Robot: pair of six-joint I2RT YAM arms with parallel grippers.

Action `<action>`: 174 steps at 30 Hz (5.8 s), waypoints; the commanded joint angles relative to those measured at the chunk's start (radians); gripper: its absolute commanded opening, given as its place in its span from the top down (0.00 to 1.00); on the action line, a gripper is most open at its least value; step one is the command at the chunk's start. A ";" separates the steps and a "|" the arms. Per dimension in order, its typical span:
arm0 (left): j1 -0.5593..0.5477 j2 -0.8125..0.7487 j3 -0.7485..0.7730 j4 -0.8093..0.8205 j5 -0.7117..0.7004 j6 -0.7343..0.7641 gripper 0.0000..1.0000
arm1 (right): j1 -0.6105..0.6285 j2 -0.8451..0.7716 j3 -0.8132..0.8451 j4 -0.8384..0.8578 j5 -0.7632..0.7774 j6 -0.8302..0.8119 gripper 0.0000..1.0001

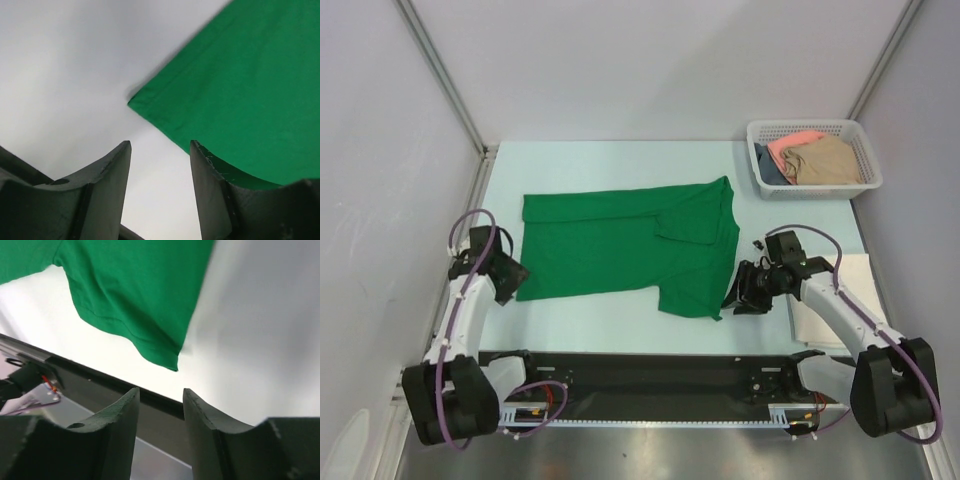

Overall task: Fold and stack the t-shirts
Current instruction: Fold the tshirt

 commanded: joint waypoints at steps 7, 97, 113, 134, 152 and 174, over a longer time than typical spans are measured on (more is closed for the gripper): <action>0.120 0.150 -0.037 0.034 0.076 -0.112 0.45 | -0.164 0.049 -0.027 -0.004 -0.126 0.064 0.44; 0.175 0.305 -0.030 0.194 0.155 -0.003 1.00 | 0.014 -0.030 -0.275 0.351 -0.155 0.578 0.36; 0.174 0.286 -0.042 0.193 0.155 -0.007 1.00 | 0.006 -0.026 -0.461 0.664 -0.126 0.931 0.48; 0.174 0.285 -0.054 0.200 0.158 -0.019 1.00 | 0.049 -0.080 -0.453 0.499 -0.031 1.043 0.55; 0.175 0.282 -0.047 0.196 0.160 -0.026 1.00 | 0.118 0.008 -0.420 0.508 0.003 1.086 0.79; 0.174 0.308 -0.036 0.208 0.163 -0.024 1.00 | 0.163 0.049 -0.427 0.508 0.045 1.150 0.52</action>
